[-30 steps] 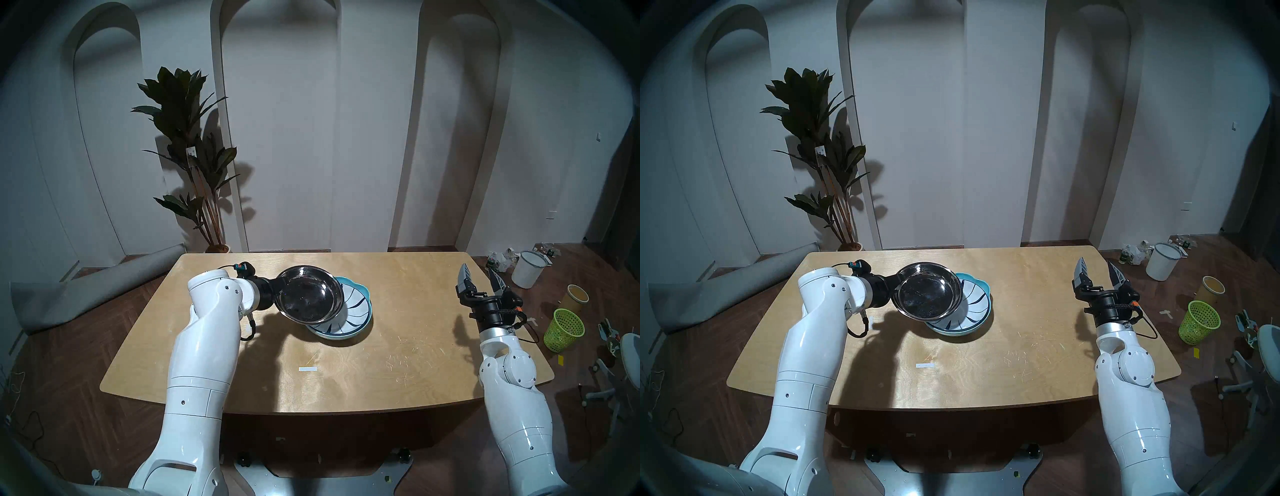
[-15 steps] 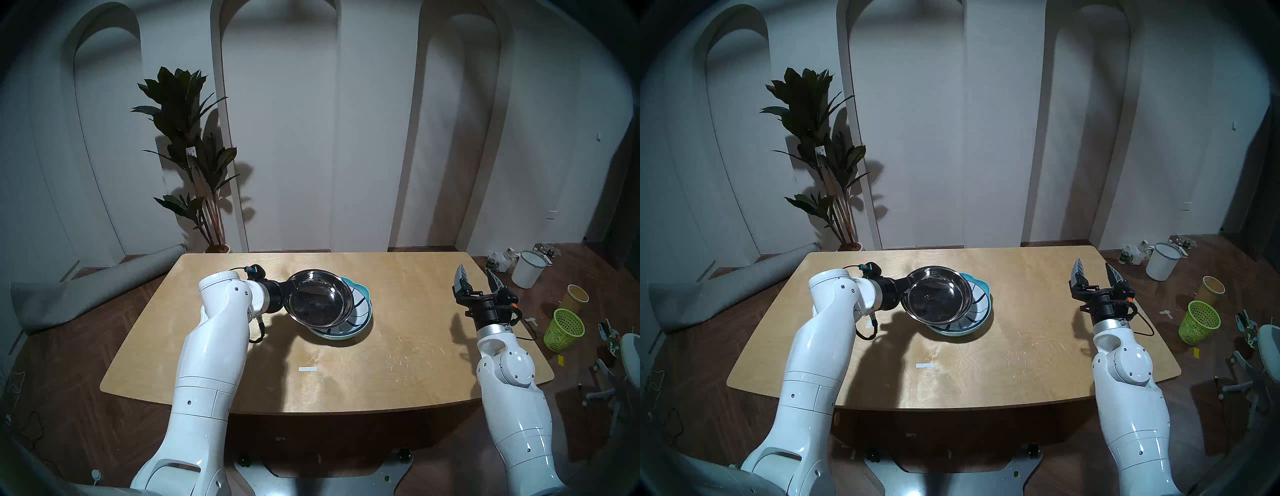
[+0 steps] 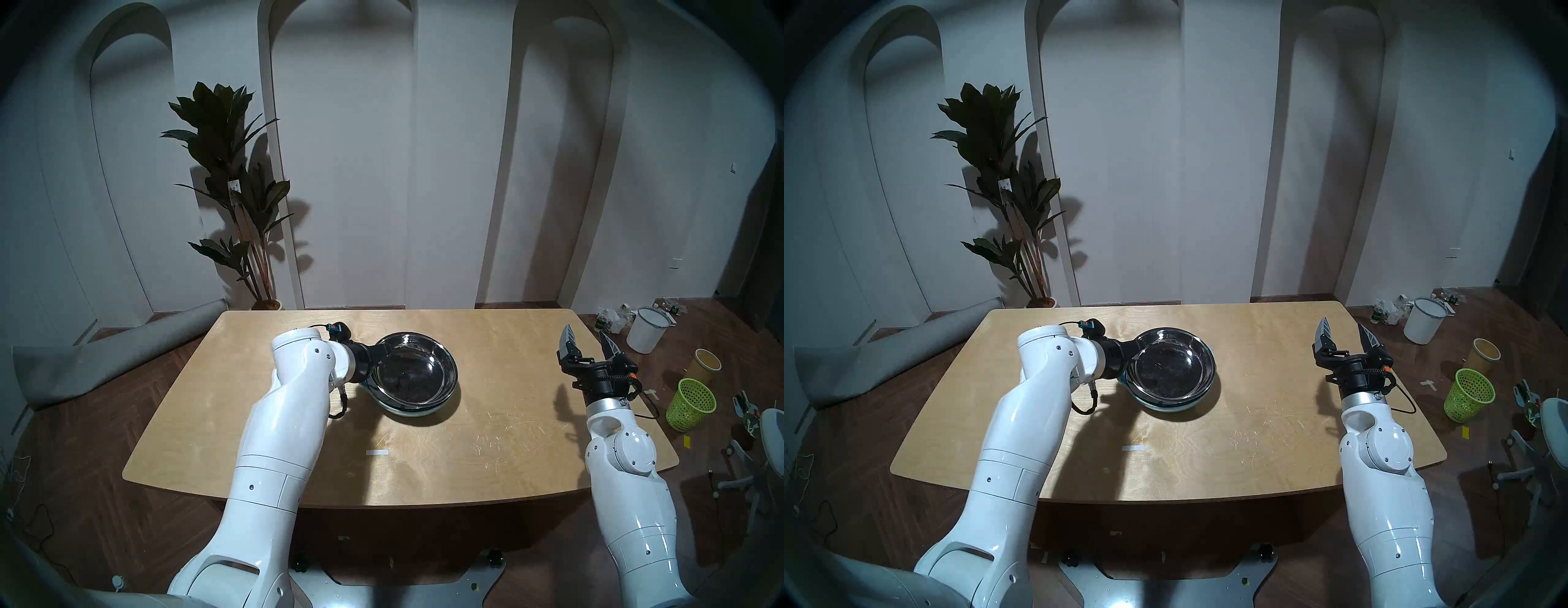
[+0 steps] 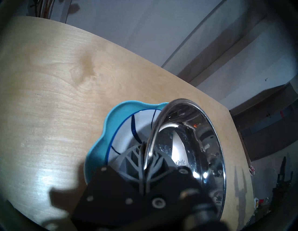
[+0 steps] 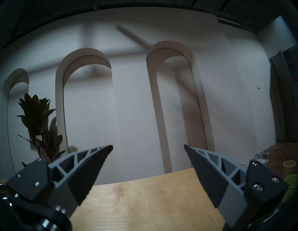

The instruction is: Stack the plates into one stack

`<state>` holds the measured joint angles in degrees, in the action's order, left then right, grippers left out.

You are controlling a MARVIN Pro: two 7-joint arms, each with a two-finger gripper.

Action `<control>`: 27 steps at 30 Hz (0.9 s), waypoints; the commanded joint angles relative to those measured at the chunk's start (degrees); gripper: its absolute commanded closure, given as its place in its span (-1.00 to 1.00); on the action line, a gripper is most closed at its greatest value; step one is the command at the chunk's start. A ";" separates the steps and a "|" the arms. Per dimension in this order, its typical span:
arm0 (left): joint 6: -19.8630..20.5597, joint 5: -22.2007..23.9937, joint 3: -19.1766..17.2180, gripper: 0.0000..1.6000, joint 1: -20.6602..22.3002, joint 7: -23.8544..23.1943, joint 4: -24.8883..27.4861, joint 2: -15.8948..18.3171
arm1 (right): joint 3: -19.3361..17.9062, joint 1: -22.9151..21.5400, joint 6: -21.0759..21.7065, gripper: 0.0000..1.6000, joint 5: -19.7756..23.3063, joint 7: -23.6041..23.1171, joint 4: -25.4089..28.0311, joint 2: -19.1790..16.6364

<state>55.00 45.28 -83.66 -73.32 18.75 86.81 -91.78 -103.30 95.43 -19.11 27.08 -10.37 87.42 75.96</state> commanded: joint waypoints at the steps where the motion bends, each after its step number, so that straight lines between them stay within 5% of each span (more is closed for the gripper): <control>1: -2.55 -1.57 1.40 1.00 4.02 -0.12 -2.18 -0.31 | -0.81 0.61 -1.24 -1.00 0.73 -0.69 1.45 -0.06; 14: -5.47 -3.37 1.76 1.00 4.83 -0.83 -4.56 0.07 | -1.23 0.98 -1.39 -1.00 1.27 -1.26 1.78 0.21; 27: -1.57 -2.25 0.65 1.00 4.33 -0.89 -4.79 0.12 | -1.16 0.34 -1.20 -1.00 0.93 -1.29 1.84 0.19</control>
<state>52.50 42.53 -82.90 -70.48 18.36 80.90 -91.71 -104.49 96.64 -19.83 28.53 -11.79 87.88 76.43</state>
